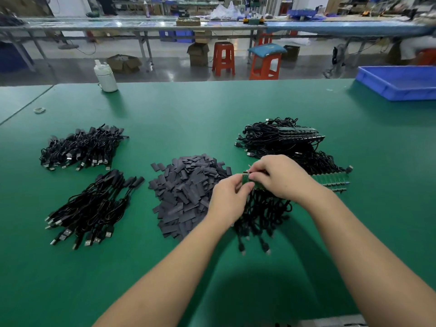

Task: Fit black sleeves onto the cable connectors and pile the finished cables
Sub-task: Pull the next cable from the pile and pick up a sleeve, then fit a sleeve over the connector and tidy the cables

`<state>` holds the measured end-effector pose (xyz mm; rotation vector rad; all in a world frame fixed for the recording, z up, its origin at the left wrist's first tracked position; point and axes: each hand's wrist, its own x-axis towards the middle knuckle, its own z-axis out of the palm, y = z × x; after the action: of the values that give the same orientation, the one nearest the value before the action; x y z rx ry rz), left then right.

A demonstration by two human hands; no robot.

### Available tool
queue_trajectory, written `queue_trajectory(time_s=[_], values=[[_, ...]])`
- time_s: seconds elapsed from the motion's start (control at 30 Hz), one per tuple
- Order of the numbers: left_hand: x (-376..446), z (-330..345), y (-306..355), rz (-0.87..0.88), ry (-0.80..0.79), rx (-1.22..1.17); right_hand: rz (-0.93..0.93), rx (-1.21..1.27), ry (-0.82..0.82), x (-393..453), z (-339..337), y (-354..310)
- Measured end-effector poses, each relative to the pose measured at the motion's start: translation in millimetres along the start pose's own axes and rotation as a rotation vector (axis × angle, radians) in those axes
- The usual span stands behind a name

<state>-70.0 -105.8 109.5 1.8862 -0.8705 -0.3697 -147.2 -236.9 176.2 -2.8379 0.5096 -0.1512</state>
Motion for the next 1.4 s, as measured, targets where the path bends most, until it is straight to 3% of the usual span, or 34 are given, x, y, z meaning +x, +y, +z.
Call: queue_trajectory(time_s=[0.3, 0.5, 0.73, 0.83, 1.03, 1.13, 1.2, 1.23, 1.3, 1.4], values=[[-11, 11, 4, -0.083, 0.121, 0.096, 0.055, -0.149, 0.147, -13, 13, -11], [-13, 16, 11, -0.086, 0.170, 0.019, 0.140, -0.183, 0.166, -18, 10, -11], [-5, -26, -2, -0.210, 0.164, -0.438, 0.125, 0.001, -0.239, -30, -34, 38], [-3, -37, -8, -0.270, 0.173, -0.542, 0.140, -0.049, -0.315, -16, -30, 58], [-6, -40, -21, -0.326, 0.078, -0.503, 0.180, -0.251, -0.274, 19, 21, 86], [-8, -39, -27, -0.263, 0.040, -0.303, 0.189, -0.247, -0.250, 24, 40, 95], [-8, -41, -28, -0.222, 0.006, -0.228, 0.147, -0.288, -0.150, 21, 51, 91], [-8, -41, -28, -0.212, -0.012, -0.241, 0.123, -0.236, -0.063, 18, 56, 84], [-8, -42, -28, -0.203, -0.028, -0.271, 0.148, 0.185, 0.040, 8, 63, 54], [-8, -42, -32, -0.201, -0.016, -0.279, 0.233, 0.972, -0.141, -10, 80, 1]])
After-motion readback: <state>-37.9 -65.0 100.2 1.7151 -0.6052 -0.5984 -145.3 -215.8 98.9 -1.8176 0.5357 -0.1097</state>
